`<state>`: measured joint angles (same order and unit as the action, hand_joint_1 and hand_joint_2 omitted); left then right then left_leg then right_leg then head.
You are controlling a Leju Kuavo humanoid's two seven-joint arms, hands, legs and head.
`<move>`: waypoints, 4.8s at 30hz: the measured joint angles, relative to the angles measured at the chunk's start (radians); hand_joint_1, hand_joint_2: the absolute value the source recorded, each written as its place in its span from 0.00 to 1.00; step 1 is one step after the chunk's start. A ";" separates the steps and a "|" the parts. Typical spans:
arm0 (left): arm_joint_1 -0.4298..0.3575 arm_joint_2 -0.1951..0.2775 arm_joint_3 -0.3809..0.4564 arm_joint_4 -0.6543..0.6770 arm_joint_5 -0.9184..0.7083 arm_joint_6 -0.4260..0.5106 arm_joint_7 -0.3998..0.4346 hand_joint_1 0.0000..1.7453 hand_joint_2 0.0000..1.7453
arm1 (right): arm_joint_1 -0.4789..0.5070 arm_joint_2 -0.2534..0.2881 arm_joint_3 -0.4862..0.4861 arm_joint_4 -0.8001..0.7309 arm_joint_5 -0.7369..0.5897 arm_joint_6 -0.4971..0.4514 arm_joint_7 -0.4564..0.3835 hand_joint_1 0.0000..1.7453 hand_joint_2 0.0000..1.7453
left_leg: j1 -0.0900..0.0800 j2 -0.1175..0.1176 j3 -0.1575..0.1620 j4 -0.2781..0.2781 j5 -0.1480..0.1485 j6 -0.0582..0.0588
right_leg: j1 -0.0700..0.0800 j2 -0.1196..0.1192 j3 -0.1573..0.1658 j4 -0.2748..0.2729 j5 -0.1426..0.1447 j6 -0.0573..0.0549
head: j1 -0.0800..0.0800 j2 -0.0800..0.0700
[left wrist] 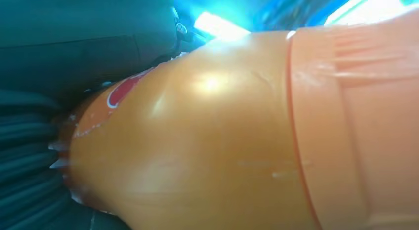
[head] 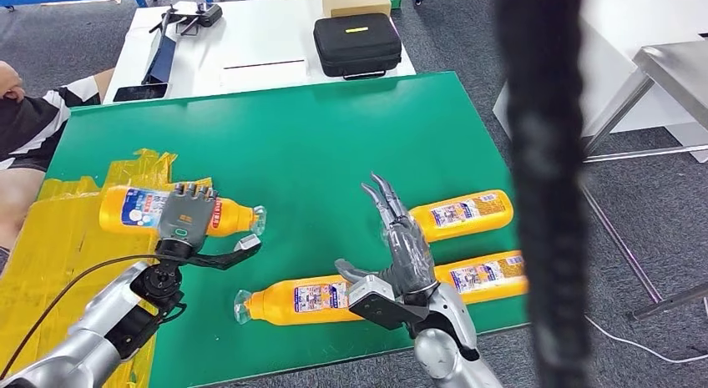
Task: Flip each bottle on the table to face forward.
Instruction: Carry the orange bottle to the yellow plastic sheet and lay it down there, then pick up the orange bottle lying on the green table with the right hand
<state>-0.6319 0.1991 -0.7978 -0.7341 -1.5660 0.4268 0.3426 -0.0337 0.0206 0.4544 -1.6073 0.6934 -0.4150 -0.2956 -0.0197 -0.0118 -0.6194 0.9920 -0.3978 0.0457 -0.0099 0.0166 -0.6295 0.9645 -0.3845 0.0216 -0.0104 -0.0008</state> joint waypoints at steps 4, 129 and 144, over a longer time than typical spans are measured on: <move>0.000 -0.013 0.086 0.094 0.000 -0.017 0.000 1.00 1.00 | 0.017 -0.002 -0.018 -0.013 0.011 0.005 0.002 0.00 1.00 | 0.000 0.000 0.000 0.000 0.000 0.000 | 0.000 0.000 0.000 0.000 0.000 0.000 | 0.000 0.000; 0.303 -0.318 0.708 -0.424 1.016 -0.132 -0.724 0.00 1.00 | -0.104 0.058 -0.009 0.482 0.376 0.012 0.270 1.00 1.00 | 0.001 -0.002 0.003 0.000 0.002 0.000 | 0.000 0.000 0.003 -0.001 0.003 -0.002 | 0.000 0.000; 0.335 -0.312 0.585 -0.631 1.406 -0.501 -0.679 0.00 1.00 | -0.067 0.119 -0.212 0.361 -0.008 -0.276 -0.052 1.00 1.00 | 0.001 -0.003 0.000 0.000 0.001 0.000 | 0.000 -0.001 0.000 -0.001 0.002 -0.002 | 0.000 0.000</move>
<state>-0.2967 -0.1125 -0.2129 -1.3649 -0.1603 -0.0743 -0.3365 -0.1007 0.1394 0.2422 -1.2461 0.6858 -0.6909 -0.3476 -0.0188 -0.0150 -0.6197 0.9919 -0.3965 0.0456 -0.0095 0.0159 -0.6291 0.9639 -0.3821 0.0193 -0.0107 -0.0008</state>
